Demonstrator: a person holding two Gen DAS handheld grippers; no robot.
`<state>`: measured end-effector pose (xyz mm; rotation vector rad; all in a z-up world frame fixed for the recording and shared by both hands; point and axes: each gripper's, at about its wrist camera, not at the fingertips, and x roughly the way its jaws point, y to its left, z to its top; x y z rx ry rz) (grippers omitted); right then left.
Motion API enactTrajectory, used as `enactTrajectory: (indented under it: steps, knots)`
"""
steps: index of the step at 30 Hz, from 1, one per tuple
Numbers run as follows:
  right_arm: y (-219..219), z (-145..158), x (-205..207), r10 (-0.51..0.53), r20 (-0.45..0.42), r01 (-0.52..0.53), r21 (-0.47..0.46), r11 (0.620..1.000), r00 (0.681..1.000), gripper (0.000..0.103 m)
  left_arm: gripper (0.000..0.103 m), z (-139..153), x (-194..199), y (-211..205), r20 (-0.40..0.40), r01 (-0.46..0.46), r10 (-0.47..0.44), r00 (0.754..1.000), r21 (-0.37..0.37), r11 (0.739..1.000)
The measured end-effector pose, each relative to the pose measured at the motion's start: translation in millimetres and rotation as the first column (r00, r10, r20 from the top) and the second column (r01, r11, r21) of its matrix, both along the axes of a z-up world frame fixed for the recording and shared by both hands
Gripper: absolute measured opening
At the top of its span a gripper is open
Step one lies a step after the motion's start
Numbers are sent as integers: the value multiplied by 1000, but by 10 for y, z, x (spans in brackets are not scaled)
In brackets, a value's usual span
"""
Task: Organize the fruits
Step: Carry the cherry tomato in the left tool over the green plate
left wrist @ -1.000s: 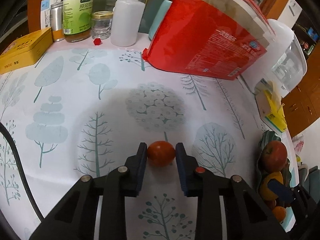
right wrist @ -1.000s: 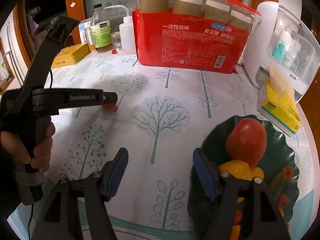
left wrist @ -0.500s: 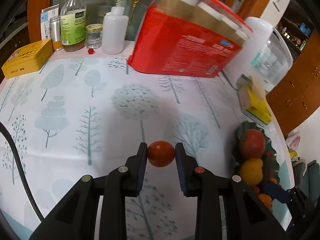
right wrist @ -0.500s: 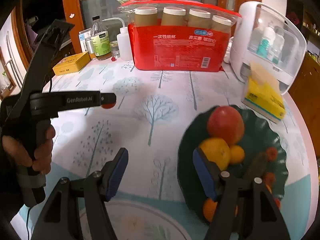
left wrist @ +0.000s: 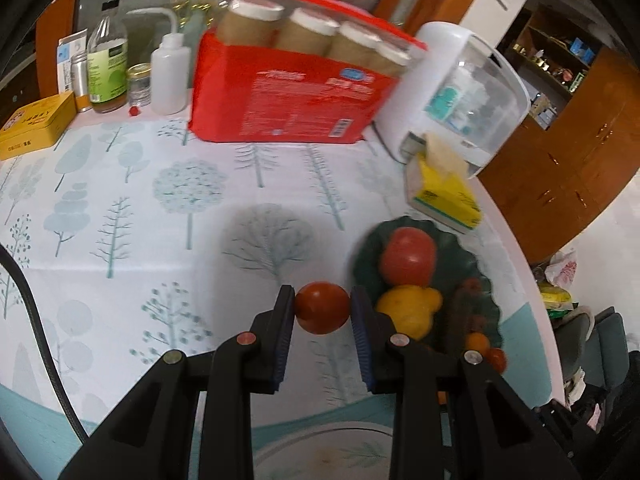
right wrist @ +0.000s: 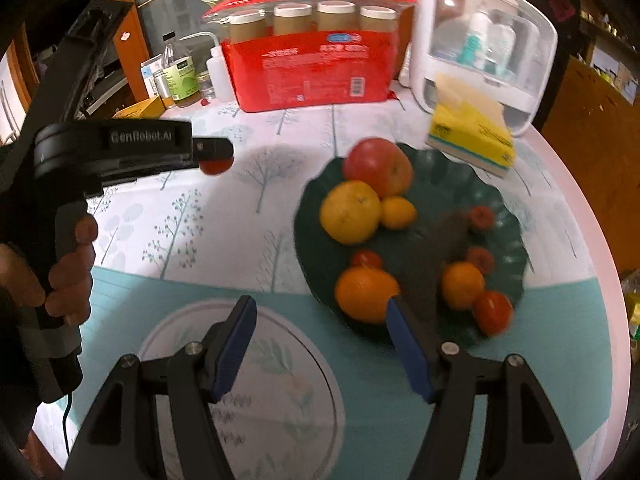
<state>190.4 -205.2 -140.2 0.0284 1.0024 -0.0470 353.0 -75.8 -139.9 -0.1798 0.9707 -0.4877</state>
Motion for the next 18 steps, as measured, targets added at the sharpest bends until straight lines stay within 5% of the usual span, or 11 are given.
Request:
enactTrajectory:
  steps: [18]
  knots:
    - [-958, 182, -514, 25, -14, -25, -4, 1000, 1000, 68, 27, 73, -438, -734, 5, -42, 42, 999, -6, 999]
